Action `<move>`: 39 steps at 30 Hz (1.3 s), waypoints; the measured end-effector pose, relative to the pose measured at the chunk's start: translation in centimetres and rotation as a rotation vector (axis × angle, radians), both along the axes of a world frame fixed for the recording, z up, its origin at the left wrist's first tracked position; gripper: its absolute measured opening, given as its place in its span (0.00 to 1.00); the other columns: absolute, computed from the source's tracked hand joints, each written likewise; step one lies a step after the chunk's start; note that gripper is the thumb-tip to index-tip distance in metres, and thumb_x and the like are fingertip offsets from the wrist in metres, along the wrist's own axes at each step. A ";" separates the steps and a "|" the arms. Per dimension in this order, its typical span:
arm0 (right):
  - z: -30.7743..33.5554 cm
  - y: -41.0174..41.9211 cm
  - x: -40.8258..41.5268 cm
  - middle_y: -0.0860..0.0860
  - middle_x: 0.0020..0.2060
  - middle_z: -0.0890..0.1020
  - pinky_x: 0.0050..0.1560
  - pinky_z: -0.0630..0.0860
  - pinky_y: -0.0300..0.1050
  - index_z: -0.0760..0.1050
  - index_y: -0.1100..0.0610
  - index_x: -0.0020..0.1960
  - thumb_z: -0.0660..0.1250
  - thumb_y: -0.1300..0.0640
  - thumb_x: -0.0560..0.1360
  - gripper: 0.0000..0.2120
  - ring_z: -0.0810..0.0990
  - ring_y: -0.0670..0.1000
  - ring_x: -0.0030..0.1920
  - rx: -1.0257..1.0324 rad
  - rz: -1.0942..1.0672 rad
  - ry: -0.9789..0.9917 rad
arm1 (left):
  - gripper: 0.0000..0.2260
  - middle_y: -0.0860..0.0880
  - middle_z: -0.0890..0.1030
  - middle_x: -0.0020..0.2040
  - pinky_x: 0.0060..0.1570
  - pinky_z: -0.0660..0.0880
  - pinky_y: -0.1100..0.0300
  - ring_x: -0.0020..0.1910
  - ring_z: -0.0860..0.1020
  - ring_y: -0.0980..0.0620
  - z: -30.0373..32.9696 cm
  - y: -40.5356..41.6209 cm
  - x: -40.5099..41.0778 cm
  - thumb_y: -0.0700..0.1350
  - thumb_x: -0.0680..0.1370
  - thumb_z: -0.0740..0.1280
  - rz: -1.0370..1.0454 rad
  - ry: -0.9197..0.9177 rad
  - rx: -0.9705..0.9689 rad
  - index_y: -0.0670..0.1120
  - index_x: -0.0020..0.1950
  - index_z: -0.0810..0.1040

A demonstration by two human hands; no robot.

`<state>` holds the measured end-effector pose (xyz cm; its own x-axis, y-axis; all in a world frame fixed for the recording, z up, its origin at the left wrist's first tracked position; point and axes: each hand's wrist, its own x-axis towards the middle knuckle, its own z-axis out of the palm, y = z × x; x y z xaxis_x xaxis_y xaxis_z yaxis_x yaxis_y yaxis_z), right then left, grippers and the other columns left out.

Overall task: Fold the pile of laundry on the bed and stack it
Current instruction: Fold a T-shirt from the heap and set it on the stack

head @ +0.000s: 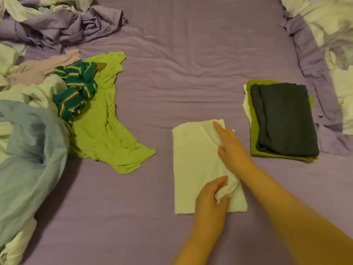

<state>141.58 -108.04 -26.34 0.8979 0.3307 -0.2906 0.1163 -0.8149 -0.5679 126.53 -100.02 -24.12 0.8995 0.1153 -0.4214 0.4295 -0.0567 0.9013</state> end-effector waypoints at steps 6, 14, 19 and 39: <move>-2.9 -4.0 -0.5 0.55 0.77 0.44 0.73 0.55 0.51 0.37 0.50 0.77 0.60 0.54 0.80 0.36 0.49 0.57 0.76 -0.232 0.098 -0.001 | 0.18 0.51 0.66 0.73 0.71 0.50 0.67 0.75 0.58 0.52 -3.3 -1.3 0.9 0.43 0.81 0.61 -0.222 -0.057 0.446 0.51 0.71 0.69; -4.7 -2.8 -3.9 0.57 0.74 0.61 0.69 0.63 0.50 0.50 0.59 0.77 0.65 0.48 0.77 0.36 0.62 0.58 0.72 0.148 -0.494 0.241 | 0.30 0.42 0.67 0.70 0.66 0.64 0.50 0.68 0.64 0.41 -5.8 5.0 5.2 0.46 0.76 0.68 0.098 0.269 0.603 0.43 0.74 0.61; -3.7 -3.7 -3.6 0.53 0.61 0.77 0.60 0.73 0.49 0.70 0.55 0.67 0.64 0.46 0.77 0.22 0.76 0.55 0.59 0.346 -0.575 0.389 | 0.06 0.45 0.80 0.46 0.48 0.77 0.49 0.48 0.78 0.43 -4.6 6.6 7.7 0.47 0.78 0.66 0.379 0.368 0.113 0.44 0.47 0.76; 9.9 -14.0 8.2 0.39 0.61 0.74 0.57 0.71 0.40 0.63 0.45 0.73 0.61 0.57 0.80 0.23 0.74 0.39 0.58 0.706 -0.414 0.249 | 0.09 0.52 0.82 0.55 0.49 0.78 0.53 0.54 0.80 0.51 7.4 -0.3 19.1 0.49 0.82 0.59 0.141 0.162 -0.275 0.54 0.61 0.75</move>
